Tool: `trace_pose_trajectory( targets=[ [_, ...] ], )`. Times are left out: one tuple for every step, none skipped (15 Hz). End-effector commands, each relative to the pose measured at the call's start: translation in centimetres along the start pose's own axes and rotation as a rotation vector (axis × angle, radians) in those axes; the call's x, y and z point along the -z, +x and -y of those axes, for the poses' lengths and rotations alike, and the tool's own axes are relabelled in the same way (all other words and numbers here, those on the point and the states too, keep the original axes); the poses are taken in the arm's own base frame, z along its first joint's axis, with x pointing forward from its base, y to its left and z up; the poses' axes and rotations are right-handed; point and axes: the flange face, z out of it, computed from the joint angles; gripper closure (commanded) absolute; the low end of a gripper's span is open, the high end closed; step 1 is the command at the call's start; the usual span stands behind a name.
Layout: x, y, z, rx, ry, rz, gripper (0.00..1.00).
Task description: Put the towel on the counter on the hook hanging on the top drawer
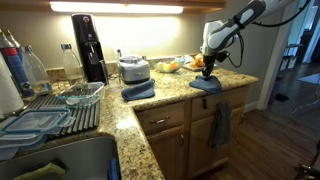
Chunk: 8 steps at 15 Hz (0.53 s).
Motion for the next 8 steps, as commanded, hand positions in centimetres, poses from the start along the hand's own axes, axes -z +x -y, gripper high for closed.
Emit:
trace_pose_trajectory(
  targets=[
    [1.6, -0.8, -0.2, 0.01, 0.008, -0.028, 0.93],
    [2.0, -0.9, 0.0, 0.012, 0.012, -0.034, 0.94],
    [2.5, -1.0, 0.2, 0.009, 0.01, -0.039, 0.94],
    [3.3, -1.1, 0.4, 0.008, 0.008, -0.047, 0.92],
    [4.0, -1.3, 0.5, 0.004, 0.001, -0.054, 0.93],
    [5.0, -1.6, 0.7, 0.003, -0.002, -0.064, 0.92],
    [5.9, -2.0, 0.9, 0.006, -0.009, -0.076, 0.92],
    [6.9, -2.4, 1.1, 0.007, -0.016, -0.085, 0.92]
  ],
)
